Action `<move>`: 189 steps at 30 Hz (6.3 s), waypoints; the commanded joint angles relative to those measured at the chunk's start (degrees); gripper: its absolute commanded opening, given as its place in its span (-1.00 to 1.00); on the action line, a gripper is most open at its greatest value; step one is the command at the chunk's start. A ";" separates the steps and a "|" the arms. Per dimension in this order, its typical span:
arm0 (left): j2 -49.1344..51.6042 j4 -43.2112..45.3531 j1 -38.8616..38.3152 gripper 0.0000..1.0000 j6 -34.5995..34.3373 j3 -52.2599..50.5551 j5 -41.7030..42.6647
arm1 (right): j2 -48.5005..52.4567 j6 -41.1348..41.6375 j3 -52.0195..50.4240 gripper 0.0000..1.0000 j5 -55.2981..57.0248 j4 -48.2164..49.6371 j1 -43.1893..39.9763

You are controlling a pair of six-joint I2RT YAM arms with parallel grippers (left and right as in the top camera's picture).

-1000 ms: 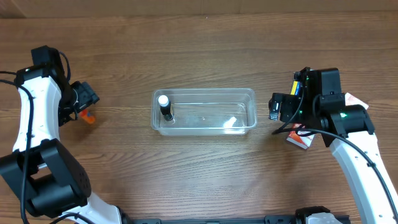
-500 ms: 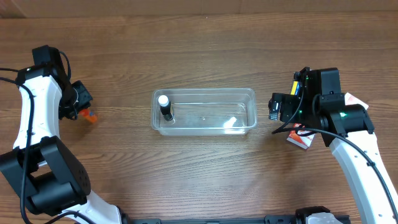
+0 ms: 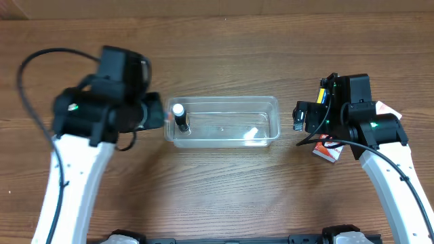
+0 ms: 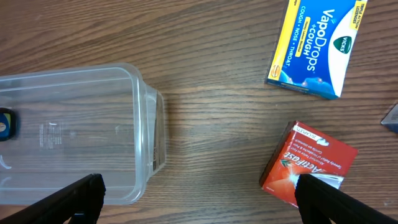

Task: Pack container
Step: 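Place the orange tube upright beside the bottle in the container, then grasp the blue VapoDrops box with the right gripper, then lower the blue box upright into the container's right side, then grasp the white box with the right gripper and place it in container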

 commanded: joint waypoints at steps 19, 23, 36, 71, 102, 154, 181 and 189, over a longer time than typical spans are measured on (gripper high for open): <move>24.39 10.14 -4.92 -0.49 -3.02 -8.74 -2.08 | -0.15 0.28 1.31 1.00 -0.11 0.31 -0.15; 24.39 10.10 -4.92 -0.27 -2.97 -8.74 -2.03 | -0.15 0.28 1.31 1.00 -0.11 0.28 -0.15; 18.75 5.75 -4.83 0.05 -2.54 -0.48 -4.11 | -0.15 0.26 1.31 1.00 -0.09 -1.31 -0.15; -1.29 0.85 7.58 1.00 0.00 7.37 -8.55 | 51.45 -3.85 30.62 1.00 5.44 -3.06 -14.58; -1.29 0.17 7.54 1.00 0.00 7.34 -8.52 | 18.16 0.76 34.05 0.27 3.78 -19.26 9.14; -1.29 -2.16 7.54 1.00 0.02 7.34 -8.59 | 31.98 8.55 30.12 1.00 12.81 -9.86 -32.57; -1.29 -2.12 7.54 1.00 -0.02 7.34 -8.57 | 51.78 4.11 30.12 0.52 8.70 -8.46 -33.70; -1.29 -2.12 7.54 1.00 0.00 7.34 -8.57 | 49.88 4.31 31.15 0.44 4.13 -9.60 -32.83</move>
